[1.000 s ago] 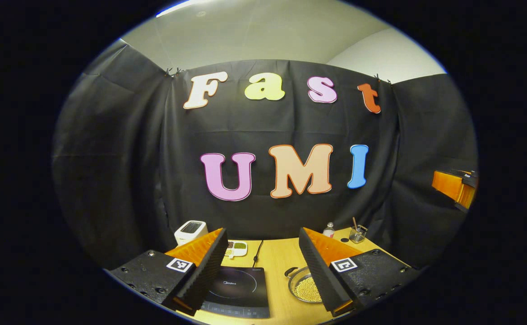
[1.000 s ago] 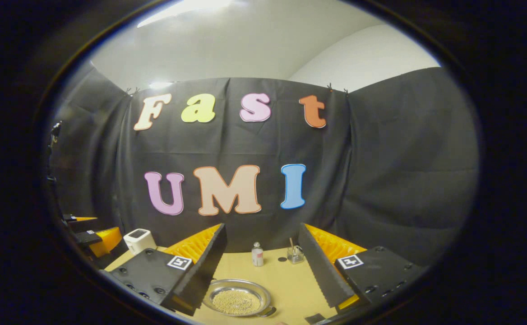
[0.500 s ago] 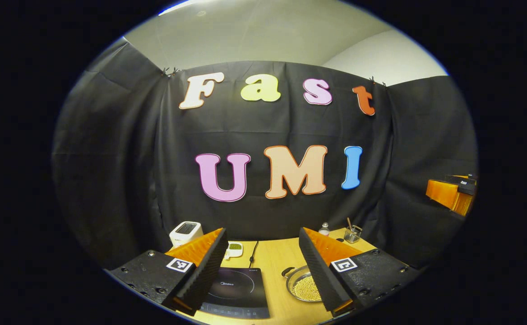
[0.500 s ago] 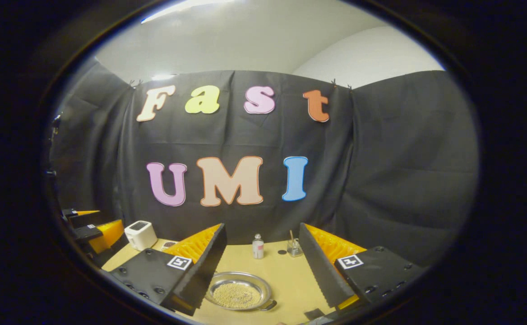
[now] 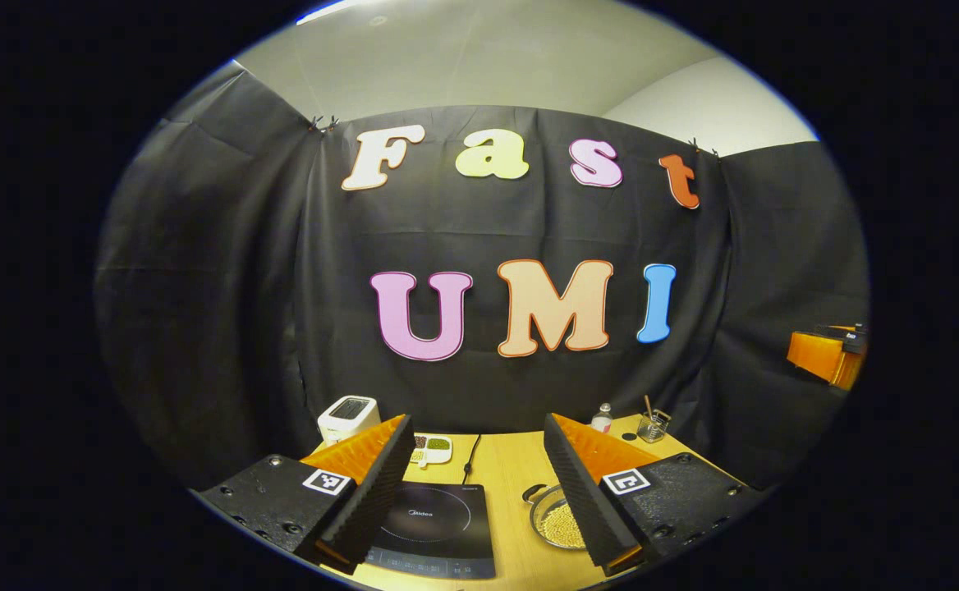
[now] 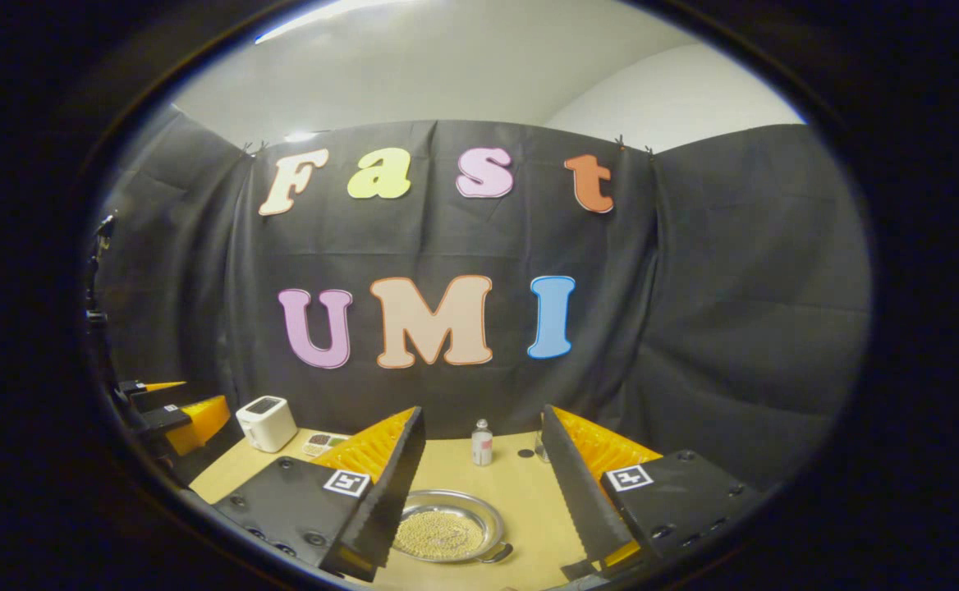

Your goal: First push the handle of the pot to place it horizontally, then grasp the pot with both hands and set it on the induction cooktop.

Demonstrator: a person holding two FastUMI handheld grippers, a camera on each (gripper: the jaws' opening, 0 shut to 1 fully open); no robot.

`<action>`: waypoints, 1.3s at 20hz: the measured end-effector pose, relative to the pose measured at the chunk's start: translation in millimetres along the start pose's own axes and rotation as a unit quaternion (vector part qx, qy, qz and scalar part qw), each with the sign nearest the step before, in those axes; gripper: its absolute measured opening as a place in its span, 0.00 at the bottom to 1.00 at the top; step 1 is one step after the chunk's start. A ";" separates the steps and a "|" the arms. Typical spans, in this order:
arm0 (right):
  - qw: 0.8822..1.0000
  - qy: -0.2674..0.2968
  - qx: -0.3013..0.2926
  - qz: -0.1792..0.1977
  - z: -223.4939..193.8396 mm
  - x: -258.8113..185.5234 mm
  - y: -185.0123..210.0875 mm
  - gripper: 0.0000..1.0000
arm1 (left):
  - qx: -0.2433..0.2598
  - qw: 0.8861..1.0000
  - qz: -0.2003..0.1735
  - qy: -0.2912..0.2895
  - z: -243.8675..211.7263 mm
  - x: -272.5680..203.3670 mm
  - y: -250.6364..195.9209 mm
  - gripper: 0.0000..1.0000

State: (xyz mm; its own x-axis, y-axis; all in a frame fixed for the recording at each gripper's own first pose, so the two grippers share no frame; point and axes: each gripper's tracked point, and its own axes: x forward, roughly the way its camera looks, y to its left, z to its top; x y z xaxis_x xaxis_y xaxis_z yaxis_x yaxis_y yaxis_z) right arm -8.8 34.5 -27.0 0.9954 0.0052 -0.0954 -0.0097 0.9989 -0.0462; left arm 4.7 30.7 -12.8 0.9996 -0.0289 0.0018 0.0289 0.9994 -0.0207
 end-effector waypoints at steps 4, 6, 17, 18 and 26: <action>1.000 0.006 0.001 0.005 -5.9 0.6 9.5 0.81 | 0.003 1.000 -0.004 -0.003 0.4 2.0 3.9 0.95; 1.000 0.009 0.005 0.004 -7.6 1.0 12.7 0.81 | 0.002 1.000 -0.008 -0.004 -0.6 1.5 4.3 0.93; 1.000 0.015 -0.005 0.008 -9.5 1.9 15.9 0.41 | 0.014 0.999 -0.029 -0.004 2.1 16.2 -5.5 0.93; 1.000 0.019 -0.007 0.010 -12.1 0.4 16.4 0.41 | 0.013 0.999 -0.033 -0.004 2.7 17.3 -8.7 0.93; 0.999 0.016 -0.030 0.008 -13.9 3.1 18.0 0.11 | 0.012 0.999 -0.036 -0.004 1.6 13.4 -12.8 0.93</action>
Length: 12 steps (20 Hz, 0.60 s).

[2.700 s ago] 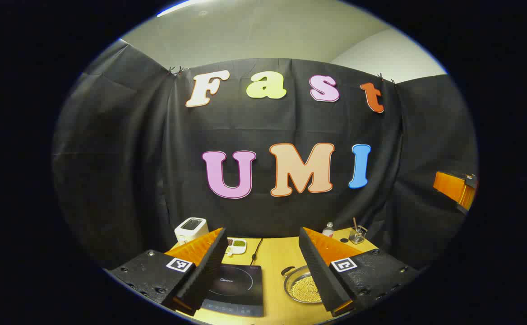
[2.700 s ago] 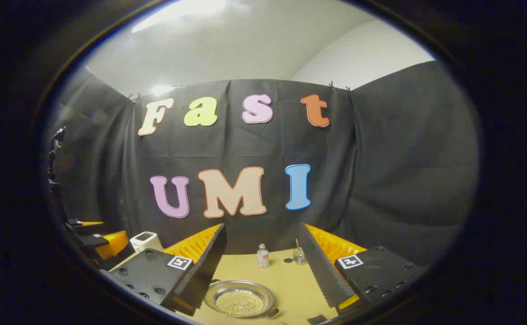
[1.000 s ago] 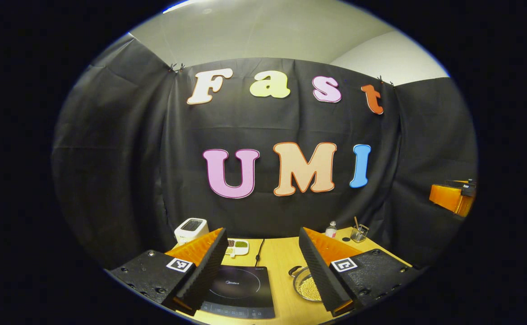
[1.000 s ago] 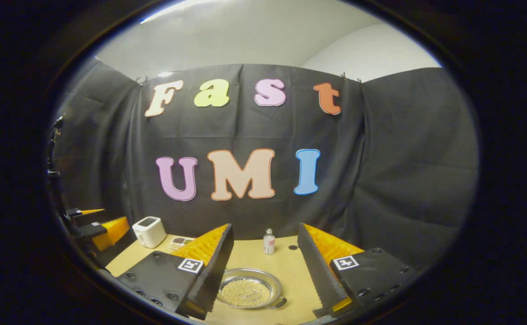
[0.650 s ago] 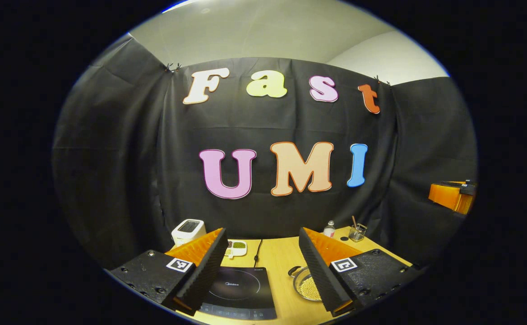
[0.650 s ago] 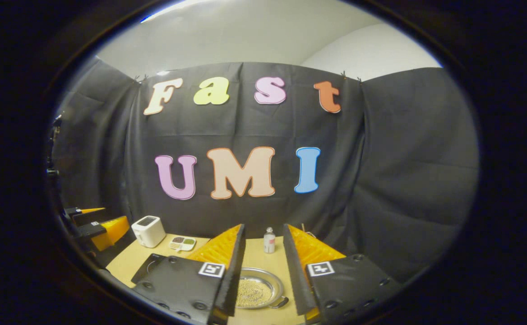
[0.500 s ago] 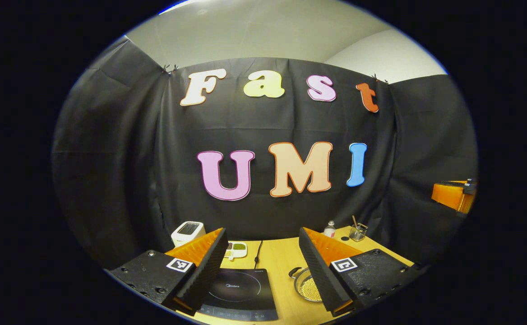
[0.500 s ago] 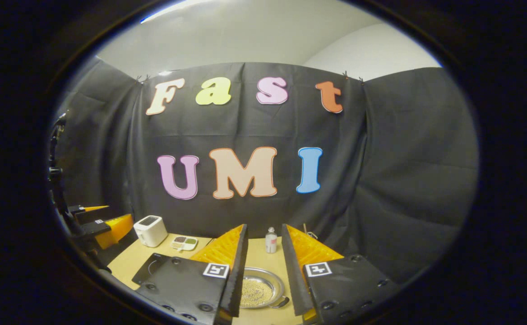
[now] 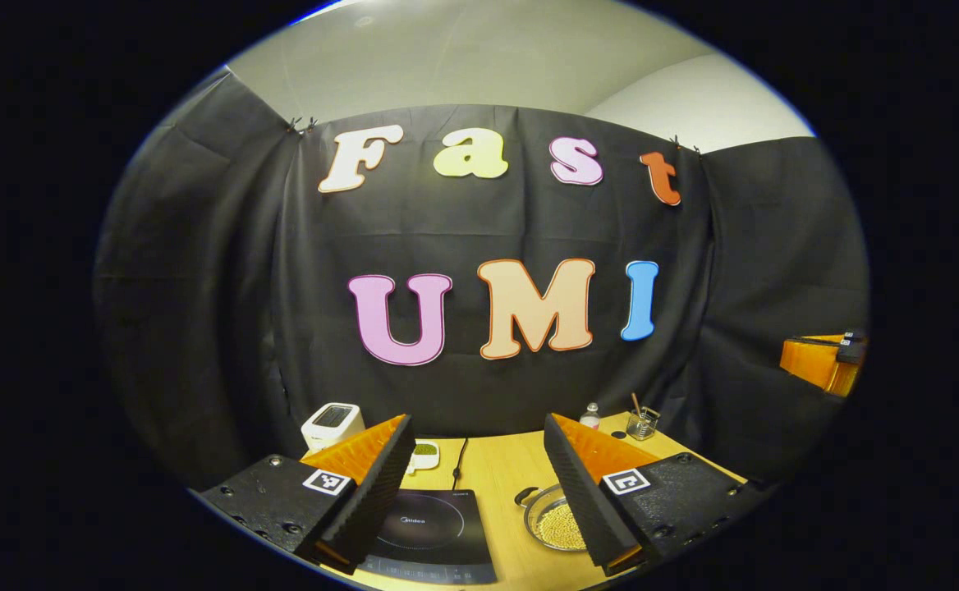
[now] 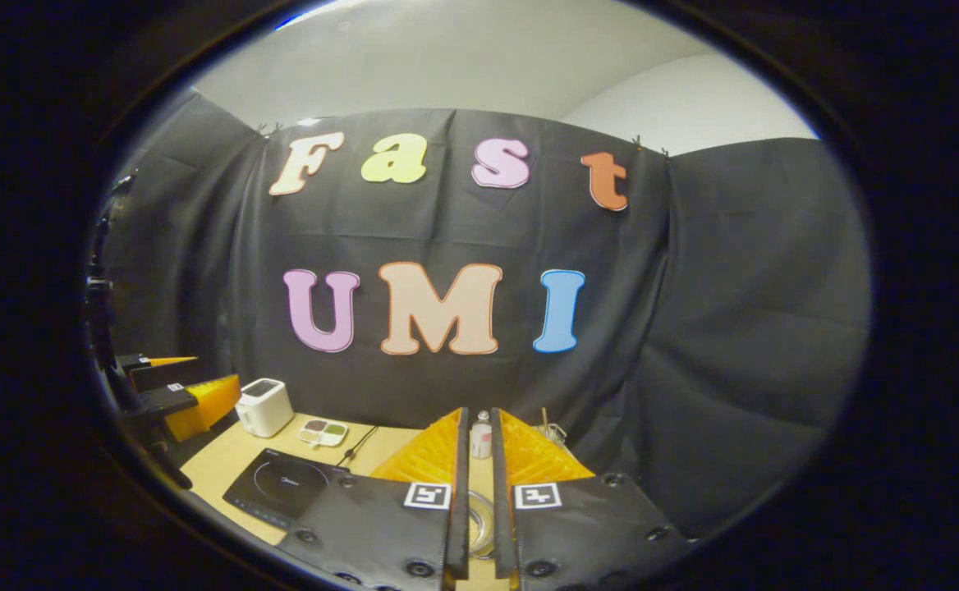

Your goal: First push the handle of the pot to place it horizontally, then grasp the pot with both hands and set it on the induction cooktop.

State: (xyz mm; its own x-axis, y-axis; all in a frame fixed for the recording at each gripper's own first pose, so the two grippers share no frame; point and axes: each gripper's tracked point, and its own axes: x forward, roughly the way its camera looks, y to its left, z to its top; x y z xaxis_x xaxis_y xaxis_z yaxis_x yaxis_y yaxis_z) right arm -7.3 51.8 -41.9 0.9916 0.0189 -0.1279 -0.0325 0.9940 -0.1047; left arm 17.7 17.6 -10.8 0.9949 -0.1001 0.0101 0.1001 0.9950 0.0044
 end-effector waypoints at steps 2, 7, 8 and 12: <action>1.000 0.009 0.001 0.006 -7.5 0.6 4.4 0.11 | 0.001 1.000 0.002 0.001 -0.4 -2.2 3.4 0.93; 0.998 0.057 0.011 0.023 -51.7 -0.3 18.1 0.11 | 0.006 1.000 0.017 -0.002 -1.6 -6.9 19.9 0.92; 0.997 0.074 0.013 0.026 -65.9 0.1 19.3 0.11 | 0.008 1.000 0.023 -0.003 -1.3 -7.8 25.4 0.93; 0.988 0.143 0.035 0.038 -123.6 4.6 27.0 0.11 | 0.012 0.999 0.037 0.009 -12.1 -9.0 37.6 0.95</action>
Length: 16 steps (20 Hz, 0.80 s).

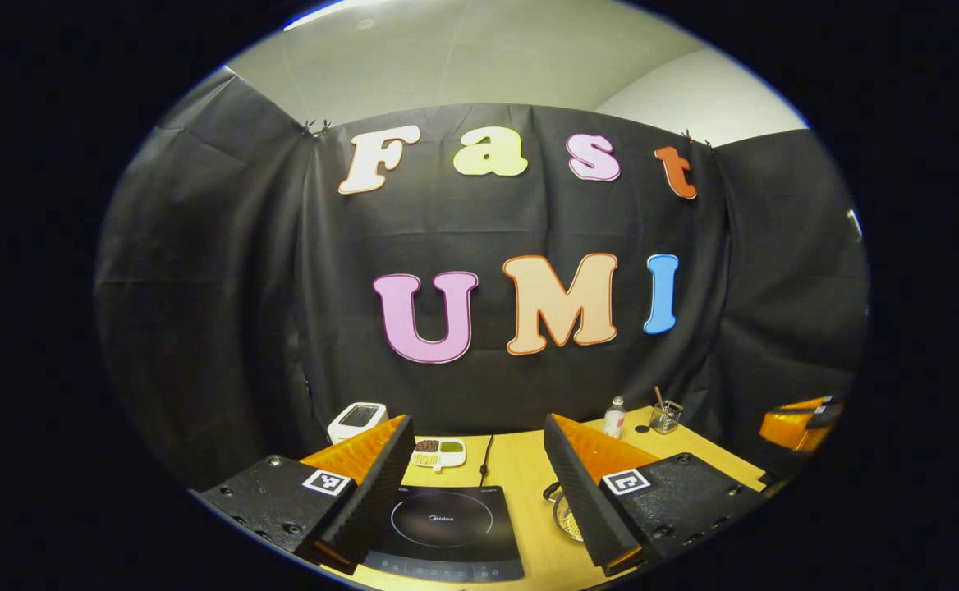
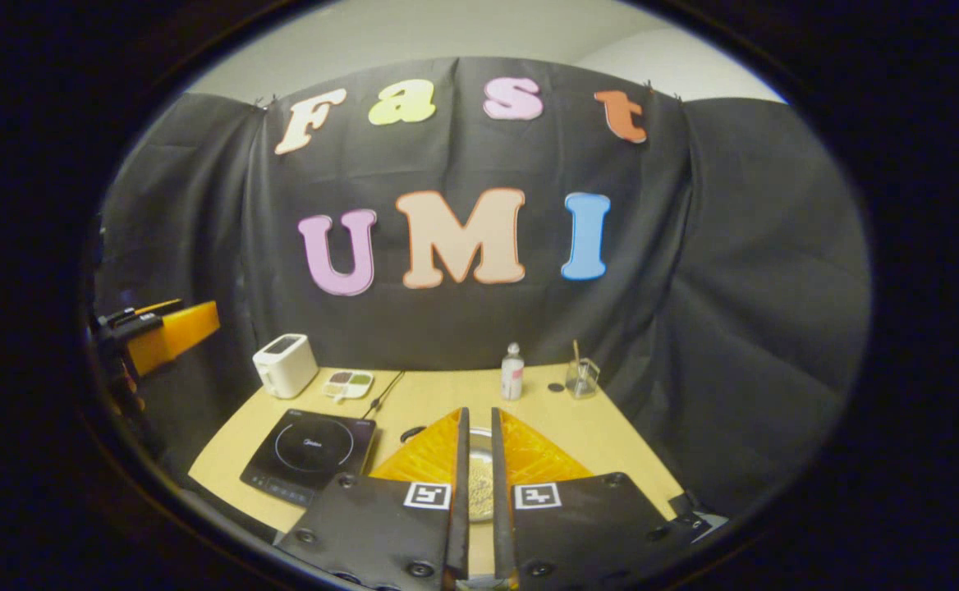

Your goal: First push the handle of the pot to place it horizontally, then grasp the pot with both hands and set it on the induction cooktop.

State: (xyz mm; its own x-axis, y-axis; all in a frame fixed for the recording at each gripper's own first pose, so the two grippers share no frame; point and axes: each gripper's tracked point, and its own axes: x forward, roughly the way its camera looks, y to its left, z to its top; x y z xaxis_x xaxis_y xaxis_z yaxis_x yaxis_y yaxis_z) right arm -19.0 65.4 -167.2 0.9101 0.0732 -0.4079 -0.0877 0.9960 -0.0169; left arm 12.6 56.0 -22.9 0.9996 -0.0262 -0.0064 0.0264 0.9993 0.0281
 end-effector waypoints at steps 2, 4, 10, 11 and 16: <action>0.999 0.034 0.014 0.010 -26.2 8.1 2.4 0.14 | -0.006 1.000 0.004 0.006 -4.6 1.9 4.2 0.93; 0.997 0.069 0.032 0.021 -49.7 15.2 3.6 0.10 | -0.007 1.000 0.013 0.007 -8.9 4.8 8.8 0.92; 0.978 0.199 0.061 0.032 -135.1 30.8 2.6 0.12 | -0.008 0.999 0.038 0.012 -21.5 24.4 19.7 0.93; 0.972 0.224 0.064 0.036 -150.7 30.0 2.8 0.11 | -0.014 0.999 0.041 0.014 -24.4 29.3 22.3 0.93; 0.939 0.330 0.081 0.044 -217.1 34.1 -5.0 0.11 | -0.010 0.997 0.068 0.018 -30.0 55.1 31.3 0.92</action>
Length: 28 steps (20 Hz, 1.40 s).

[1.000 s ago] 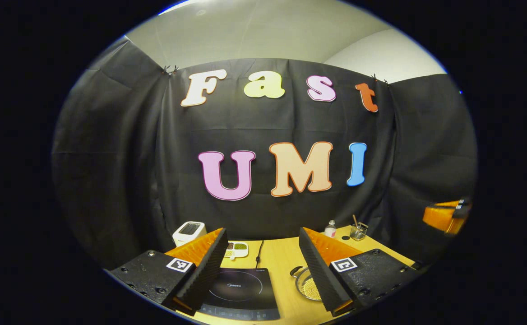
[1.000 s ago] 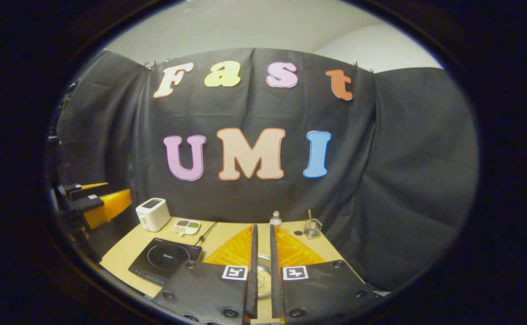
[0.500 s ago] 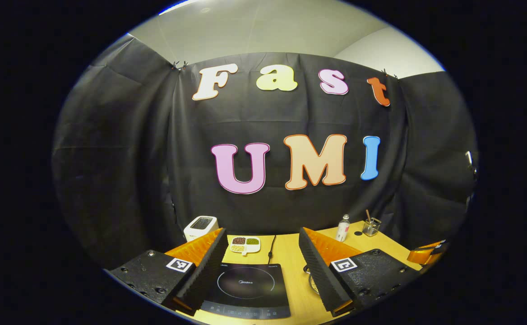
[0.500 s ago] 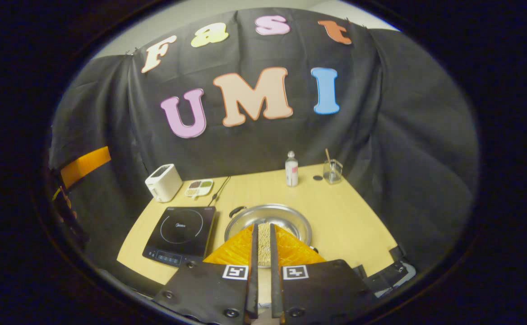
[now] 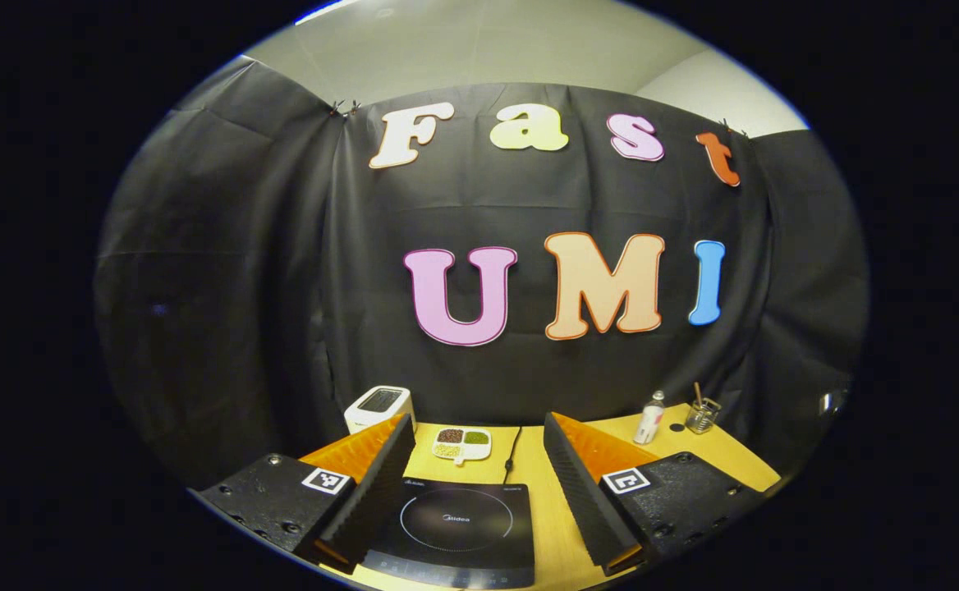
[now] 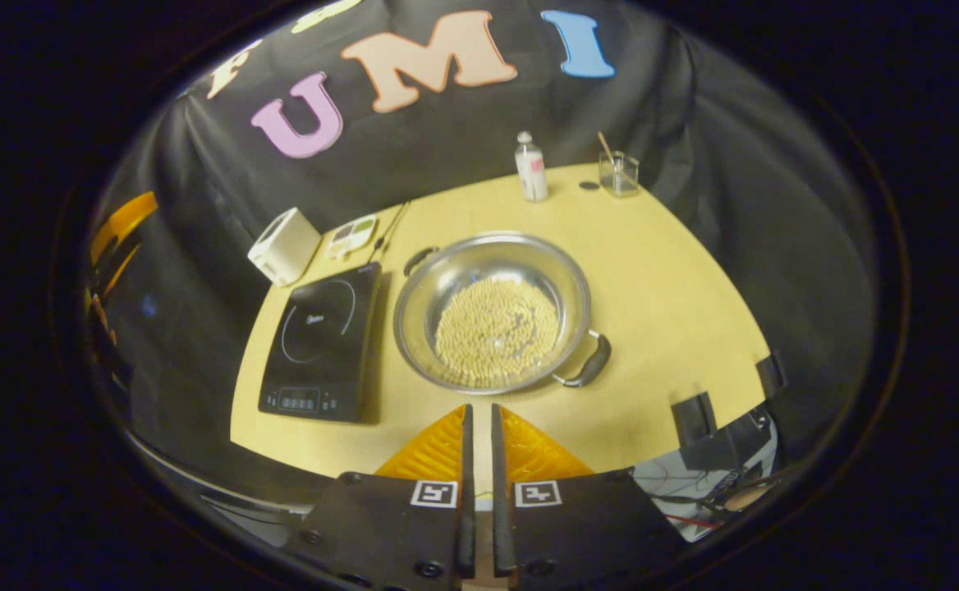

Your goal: First push the handle of the pot to place it horizontally, then grasp the pot with both hands and set it on the induction cooktop.

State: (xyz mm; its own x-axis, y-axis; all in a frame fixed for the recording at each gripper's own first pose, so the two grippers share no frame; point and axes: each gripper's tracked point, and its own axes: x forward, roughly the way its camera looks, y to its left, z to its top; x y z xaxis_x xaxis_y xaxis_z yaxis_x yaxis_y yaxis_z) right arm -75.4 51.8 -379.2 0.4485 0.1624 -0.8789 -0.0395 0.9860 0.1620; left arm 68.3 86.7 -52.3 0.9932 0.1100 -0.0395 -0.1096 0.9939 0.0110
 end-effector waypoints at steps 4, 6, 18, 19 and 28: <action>0.997 0.077 0.022 -0.002 -21.5 35.5 -19.4 0.11 | 0.014 1.000 0.014 0.019 -12.2 19.4 -6.3 0.95; 0.992 0.123 0.038 0.006 -33.4 47.7 -26.6 0.05 | 0.023 0.999 0.023 0.029 -17.7 27.1 -9.1 0.93; 0.966 0.250 0.052 0.034 -37.3 111.0 -61.8 0.08 | 0.018 0.993 0.080 0.087 -52.7 43.8 -40.7 0.96; 0.965 0.254 0.054 0.034 -34.8 114.6 -65.7 0.08 | 0.015 0.992 0.085 0.091 -54.4 44.3 -42.8 0.96; 0.961 0.264 0.065 0.042 -14.9 128.4 -90.6 0.08 | 0.014 0.987 0.121 0.109 -67.0 45.0 -55.8 0.96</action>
State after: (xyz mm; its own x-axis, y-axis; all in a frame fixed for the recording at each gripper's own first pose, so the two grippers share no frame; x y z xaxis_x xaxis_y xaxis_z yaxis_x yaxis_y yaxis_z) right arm -27.6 -16.1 -513.4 -0.0686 0.2722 -0.9598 0.0716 0.9609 0.2674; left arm 116.4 36.7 -121.6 0.9051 0.3464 -0.2464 -0.3390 0.9379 0.0735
